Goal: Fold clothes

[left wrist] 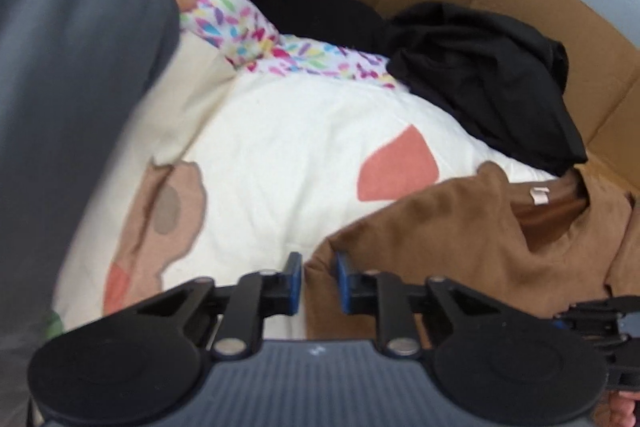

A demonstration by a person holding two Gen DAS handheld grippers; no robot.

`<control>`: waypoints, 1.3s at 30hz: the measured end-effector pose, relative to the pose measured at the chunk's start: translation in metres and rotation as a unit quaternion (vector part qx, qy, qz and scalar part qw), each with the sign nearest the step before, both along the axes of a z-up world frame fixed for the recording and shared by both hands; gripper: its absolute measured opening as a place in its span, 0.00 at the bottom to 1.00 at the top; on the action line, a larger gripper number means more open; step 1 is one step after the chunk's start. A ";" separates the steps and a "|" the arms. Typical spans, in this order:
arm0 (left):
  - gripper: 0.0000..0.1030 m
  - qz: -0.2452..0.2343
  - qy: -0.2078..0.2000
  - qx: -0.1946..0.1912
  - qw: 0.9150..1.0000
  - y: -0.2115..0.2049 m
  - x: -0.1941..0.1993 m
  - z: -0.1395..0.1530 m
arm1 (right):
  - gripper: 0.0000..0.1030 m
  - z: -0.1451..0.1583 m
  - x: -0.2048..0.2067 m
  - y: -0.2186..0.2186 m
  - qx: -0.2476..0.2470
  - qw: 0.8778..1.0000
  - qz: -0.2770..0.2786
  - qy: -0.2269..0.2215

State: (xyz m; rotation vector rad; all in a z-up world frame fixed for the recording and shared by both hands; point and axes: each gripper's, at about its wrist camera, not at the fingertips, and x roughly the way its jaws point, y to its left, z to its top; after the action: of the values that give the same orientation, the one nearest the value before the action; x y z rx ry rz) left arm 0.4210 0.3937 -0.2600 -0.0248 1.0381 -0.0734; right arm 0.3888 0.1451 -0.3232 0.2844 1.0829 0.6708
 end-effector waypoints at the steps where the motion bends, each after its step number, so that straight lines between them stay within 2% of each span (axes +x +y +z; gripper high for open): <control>1: 0.10 0.002 -0.001 0.005 1.000 -0.001 0.001 -0.001 | 0.11 0.001 0.000 -0.001 0.000 1.000 0.000 -0.001; 5: 0.07 0.018 0.000 0.022 1.000 0.001 0.008 -0.007 | 0.05 0.004 -0.001 -0.003 -0.006 1.000 -0.003 -0.005; 11: 0.09 0.014 -0.001 0.054 0.998 -0.009 0.015 -0.014 | 0.04 0.009 -0.004 0.001 -0.042 0.999 0.007 -0.022; 13: 0.15 0.028 -0.005 0.054 0.998 -0.009 0.013 -0.011 | 0.05 0.010 -0.005 0.003 -0.043 0.999 0.017 -0.024; 14: 0.23 0.033 -0.009 0.056 0.998 -0.009 0.011 -0.009 | 0.05 0.009 -0.005 0.003 -0.040 0.999 0.018 -0.019; 15: 0.37 0.034 -0.015 0.061 0.997 -0.010 0.009 -0.006 | 0.06 0.009 -0.005 0.003 -0.037 0.999 0.019 -0.016; 17: 0.49 0.033 -0.028 0.078 0.996 -0.013 0.003 0.000 | 0.09 0.010 -0.005 0.001 -0.037 0.999 0.017 -0.014; 19: 0.49 0.028 -0.035 0.087 0.995 -0.014 -0.005 0.005 | 0.19 0.013 -0.006 -0.002 -0.043 0.999 0.021 -0.014; 22: 0.49 0.037 -0.048 0.078 0.995 -0.018 -0.018 0.011 | 0.38 0.018 -0.009 -0.010 -0.040 0.999 0.021 -0.018; 26: 0.53 0.053 -0.064 0.068 0.994 -0.023 -0.034 0.011 | 0.38 0.025 -0.014 -0.020 -0.049 0.998 0.014 -0.021; 29: 0.53 0.061 -0.059 0.044 0.995 -0.031 -0.048 0.005 | 0.39 0.031 -0.019 -0.022 -0.057 0.998 0.013 -0.024; 39: 0.52 0.053 -0.042 0.003 0.998 -0.069 -0.091 -0.008 | 0.42 0.060 -0.041 -0.048 -0.088 0.995 0.010 -0.039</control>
State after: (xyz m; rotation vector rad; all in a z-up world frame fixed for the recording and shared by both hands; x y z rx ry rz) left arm 0.3298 0.3249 -0.2683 -0.0704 0.9520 0.0245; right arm 0.3478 0.0973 -0.2635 0.0962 1.0638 0.5947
